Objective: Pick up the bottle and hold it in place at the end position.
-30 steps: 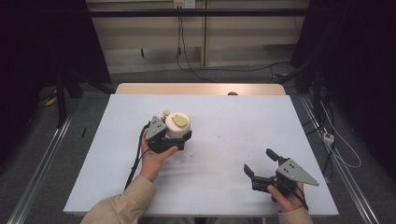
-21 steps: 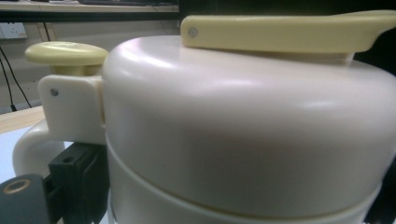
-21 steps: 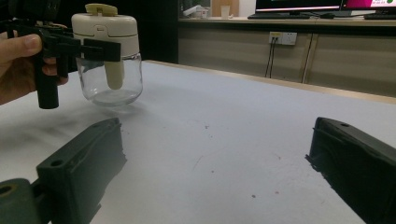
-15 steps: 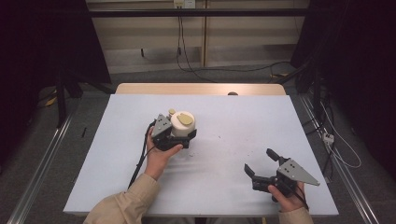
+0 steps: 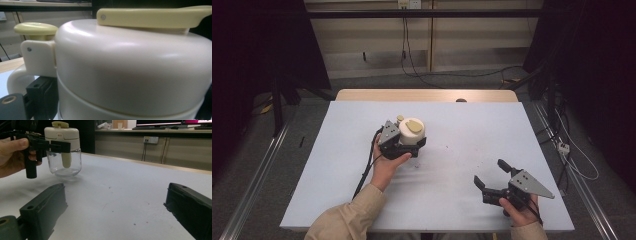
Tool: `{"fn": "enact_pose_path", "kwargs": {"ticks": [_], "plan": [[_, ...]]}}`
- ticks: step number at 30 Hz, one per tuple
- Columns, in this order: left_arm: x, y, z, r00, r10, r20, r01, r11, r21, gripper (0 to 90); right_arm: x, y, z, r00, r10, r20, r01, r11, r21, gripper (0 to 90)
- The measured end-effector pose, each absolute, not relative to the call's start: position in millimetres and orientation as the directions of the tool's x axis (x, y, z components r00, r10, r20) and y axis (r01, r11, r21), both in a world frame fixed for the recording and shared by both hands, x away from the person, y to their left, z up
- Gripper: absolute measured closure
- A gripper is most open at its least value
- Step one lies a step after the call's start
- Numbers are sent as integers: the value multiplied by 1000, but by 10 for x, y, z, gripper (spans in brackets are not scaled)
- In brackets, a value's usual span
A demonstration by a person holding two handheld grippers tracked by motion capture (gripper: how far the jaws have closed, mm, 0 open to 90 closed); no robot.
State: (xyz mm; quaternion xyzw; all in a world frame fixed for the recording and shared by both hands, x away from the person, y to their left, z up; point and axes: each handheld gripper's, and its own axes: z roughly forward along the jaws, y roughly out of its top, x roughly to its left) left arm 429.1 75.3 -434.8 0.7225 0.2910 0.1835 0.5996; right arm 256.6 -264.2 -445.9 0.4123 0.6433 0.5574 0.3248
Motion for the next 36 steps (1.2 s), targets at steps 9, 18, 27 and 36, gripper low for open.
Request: {"fn": "enact_pose_path", "kwargs": {"ticks": [9, 18, 27, 36], "plan": [[4309, 704, -4339, 763, 640, -89, 205, -109, 973, 64, 2565, -2637, -4460, -451, 892, 43, 168, 38, 985, 26], [4344, 611, -4341, 777, 624, -80, 200, -125, 972, 64, 2566, -2646, -4462, -447, 894, 45, 169, 35, 985, 26], [4366, 566, -4356, 780, 619, -87, 207, -125, 970, 64, 2563, -2656, -4457, -442, 896, 49, 169, 30, 985, 26], [4381, 545, -4375, 779, 619, -97, 211, -114, 971, 64, 2567, -2654, -4457, -440, 897, 51, 169, 27, 985, 26]]}}
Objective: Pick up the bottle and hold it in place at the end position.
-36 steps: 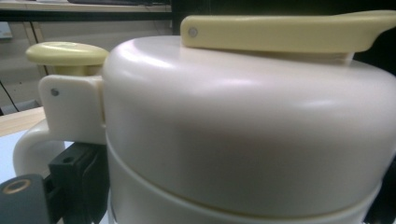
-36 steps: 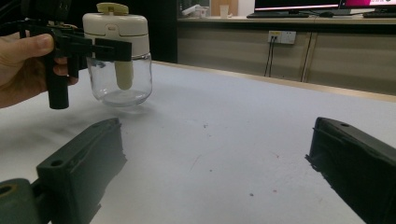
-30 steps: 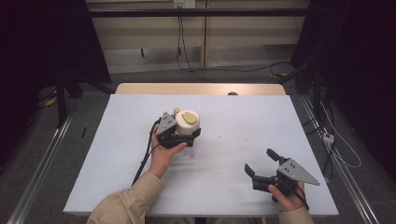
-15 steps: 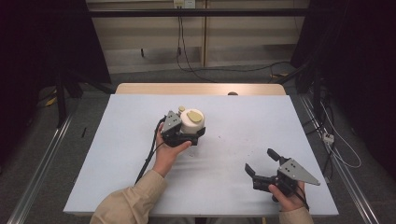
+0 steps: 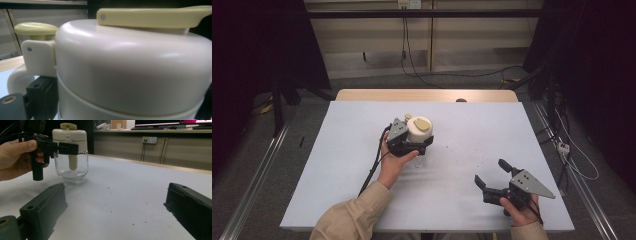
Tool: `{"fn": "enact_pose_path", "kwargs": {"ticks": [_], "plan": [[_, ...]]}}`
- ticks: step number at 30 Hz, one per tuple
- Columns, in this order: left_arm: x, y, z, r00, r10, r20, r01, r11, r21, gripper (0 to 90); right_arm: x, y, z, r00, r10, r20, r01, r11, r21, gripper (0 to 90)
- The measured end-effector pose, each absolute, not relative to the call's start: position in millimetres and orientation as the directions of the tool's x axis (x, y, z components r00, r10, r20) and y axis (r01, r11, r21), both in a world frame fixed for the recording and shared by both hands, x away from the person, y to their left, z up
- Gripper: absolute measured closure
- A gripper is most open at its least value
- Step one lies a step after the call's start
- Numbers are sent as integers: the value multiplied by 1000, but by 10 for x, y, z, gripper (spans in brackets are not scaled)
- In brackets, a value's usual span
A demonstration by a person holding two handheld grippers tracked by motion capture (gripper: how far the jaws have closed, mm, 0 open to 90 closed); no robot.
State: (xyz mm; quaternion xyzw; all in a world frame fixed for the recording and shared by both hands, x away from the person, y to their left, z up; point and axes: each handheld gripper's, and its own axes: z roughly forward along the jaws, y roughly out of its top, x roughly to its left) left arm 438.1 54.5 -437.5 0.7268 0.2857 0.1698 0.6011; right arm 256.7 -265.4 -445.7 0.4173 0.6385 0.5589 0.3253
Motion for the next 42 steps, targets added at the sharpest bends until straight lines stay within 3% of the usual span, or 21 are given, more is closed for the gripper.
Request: {"fn": "enact_pose_path", "kwargs": {"ticks": [42], "plan": [[4440, 313, -4427, 799, 591, -110, 227, -127, 966, 64, 2572, -2663, -4463, -442, 896, 49, 168, 29, 985, 27]]}}
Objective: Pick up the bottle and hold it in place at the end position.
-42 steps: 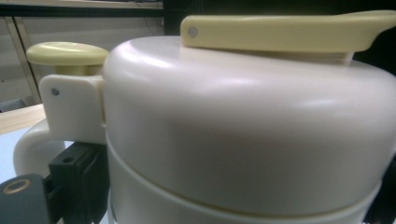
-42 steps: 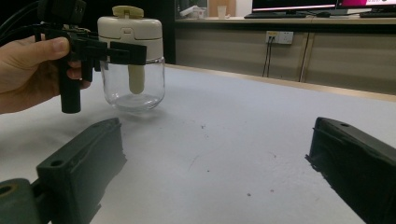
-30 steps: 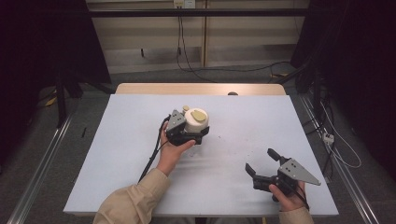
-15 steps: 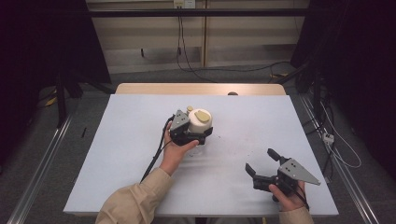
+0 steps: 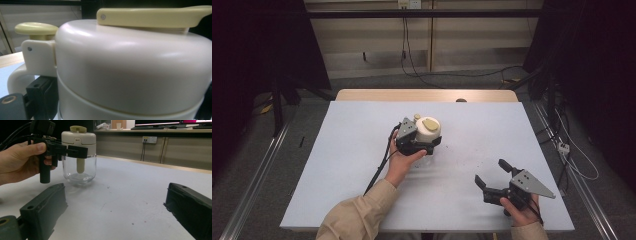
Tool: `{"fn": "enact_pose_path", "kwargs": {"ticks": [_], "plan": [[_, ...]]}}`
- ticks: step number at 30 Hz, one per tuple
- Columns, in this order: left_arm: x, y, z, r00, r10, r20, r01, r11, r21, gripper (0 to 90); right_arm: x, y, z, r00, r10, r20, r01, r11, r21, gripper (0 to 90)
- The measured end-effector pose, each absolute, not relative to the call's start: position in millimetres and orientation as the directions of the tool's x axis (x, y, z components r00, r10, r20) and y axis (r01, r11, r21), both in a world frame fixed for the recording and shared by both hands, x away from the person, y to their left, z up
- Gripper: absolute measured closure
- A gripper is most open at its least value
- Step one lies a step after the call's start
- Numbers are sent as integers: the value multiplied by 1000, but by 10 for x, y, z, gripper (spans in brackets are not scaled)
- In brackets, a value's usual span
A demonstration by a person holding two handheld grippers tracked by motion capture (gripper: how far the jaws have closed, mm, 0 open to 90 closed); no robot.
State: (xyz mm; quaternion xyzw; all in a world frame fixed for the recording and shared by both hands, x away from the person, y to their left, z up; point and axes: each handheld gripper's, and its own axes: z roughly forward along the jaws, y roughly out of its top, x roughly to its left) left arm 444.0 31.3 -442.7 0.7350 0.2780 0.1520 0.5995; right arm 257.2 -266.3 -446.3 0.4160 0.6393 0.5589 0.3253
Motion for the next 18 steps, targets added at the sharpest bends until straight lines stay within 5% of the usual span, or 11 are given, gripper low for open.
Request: {"fn": "enact_pose_path", "kwargs": {"ticks": [18], "plan": [[4463, 198, -4477, 800, 589, -114, 234, -131, 963, 64, 2579, -2664, -4466, -441, 896, 53, 170, 26, 985, 27]]}}
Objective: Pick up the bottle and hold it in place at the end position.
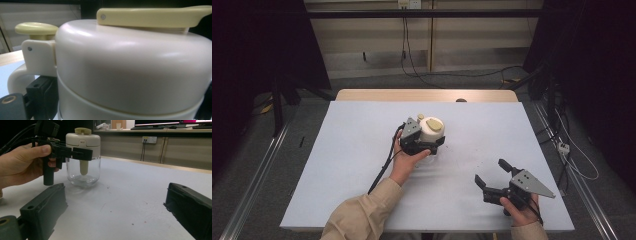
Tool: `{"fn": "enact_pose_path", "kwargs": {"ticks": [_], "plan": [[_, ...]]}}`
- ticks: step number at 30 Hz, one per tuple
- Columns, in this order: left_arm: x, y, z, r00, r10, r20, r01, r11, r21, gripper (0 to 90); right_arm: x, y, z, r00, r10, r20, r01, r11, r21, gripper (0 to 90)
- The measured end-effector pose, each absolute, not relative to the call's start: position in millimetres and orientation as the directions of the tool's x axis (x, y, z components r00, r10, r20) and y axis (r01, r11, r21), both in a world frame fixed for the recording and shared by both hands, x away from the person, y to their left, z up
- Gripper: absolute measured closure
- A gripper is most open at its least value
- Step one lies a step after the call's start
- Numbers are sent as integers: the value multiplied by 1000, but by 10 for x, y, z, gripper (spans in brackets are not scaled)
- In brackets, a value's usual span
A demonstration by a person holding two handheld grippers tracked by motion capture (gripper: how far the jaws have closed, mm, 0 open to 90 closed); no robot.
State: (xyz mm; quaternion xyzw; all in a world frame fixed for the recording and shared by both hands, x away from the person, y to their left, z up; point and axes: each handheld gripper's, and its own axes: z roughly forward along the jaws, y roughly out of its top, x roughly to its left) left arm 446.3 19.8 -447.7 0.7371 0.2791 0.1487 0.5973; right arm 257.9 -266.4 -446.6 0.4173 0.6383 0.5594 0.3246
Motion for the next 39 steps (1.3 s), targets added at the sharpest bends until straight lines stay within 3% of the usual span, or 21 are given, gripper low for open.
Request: {"fn": "enact_pose_path", "kwargs": {"ticks": [39], "plan": [[4537, 194, -4566, 790, 607, -92, 228, -151, 962, 64, 2601, -2649, -4461, -445, 894, 56, 172, 25, 985, 27]]}}
